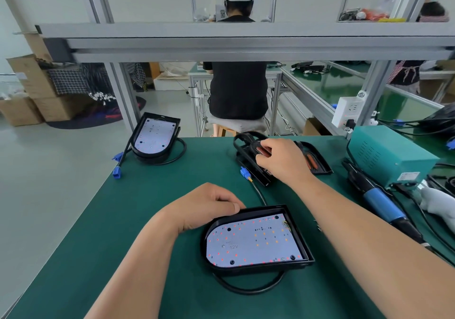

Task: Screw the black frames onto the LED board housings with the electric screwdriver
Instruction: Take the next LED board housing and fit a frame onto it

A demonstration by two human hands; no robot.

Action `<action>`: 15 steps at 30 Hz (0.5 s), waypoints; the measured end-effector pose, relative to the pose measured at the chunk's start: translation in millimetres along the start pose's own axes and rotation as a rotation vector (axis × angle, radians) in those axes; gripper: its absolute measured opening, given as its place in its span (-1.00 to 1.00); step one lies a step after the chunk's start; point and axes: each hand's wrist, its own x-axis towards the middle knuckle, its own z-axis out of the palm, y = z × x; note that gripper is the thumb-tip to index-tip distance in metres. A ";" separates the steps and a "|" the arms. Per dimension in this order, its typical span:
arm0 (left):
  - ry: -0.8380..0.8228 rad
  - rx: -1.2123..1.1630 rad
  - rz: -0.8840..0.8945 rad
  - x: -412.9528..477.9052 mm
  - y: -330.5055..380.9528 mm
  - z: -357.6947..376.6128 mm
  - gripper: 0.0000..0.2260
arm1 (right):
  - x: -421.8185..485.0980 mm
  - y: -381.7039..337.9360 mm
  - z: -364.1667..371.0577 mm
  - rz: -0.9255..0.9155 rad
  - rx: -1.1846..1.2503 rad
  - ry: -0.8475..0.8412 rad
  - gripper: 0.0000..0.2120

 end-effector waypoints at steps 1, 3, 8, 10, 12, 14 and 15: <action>0.000 0.003 0.001 -0.1 0.0 -0.5 -0.83 | 0.2 1.5 -1.5 0.017 0.081 -0.006 -0.83; 0.004 0.008 0.005 -0.7 0.3 -1.8 -0.83 | -4.0 3.2 -8.1 0.044 0.209 -0.033 -0.68; 0.048 -0.100 -0.055 -1.1 -2.6 -5.4 -0.80 | -36.4 5.4 -34.6 -0.046 0.364 -0.114 -0.57; 0.038 -0.168 -0.098 -2.2 -4.4 -7.9 -0.79 | -56.4 3.4 -48.0 -0.114 0.400 -0.170 -0.57; 0.022 -0.244 -0.133 -3.9 -5.3 -9.8 -0.79 | -76.3 0.3 -61.1 -0.190 0.411 -0.236 -0.55; 0.028 -0.329 -0.153 -4.7 -4.9 -11.5 -0.76 | -93.0 -3.9 -74.3 -0.249 0.428 -0.323 -0.53; 0.029 -0.358 -0.155 -4.9 -3.7 -11.3 -0.72 | -100.6 -5.3 -79.9 -0.271 0.436 -0.368 -0.52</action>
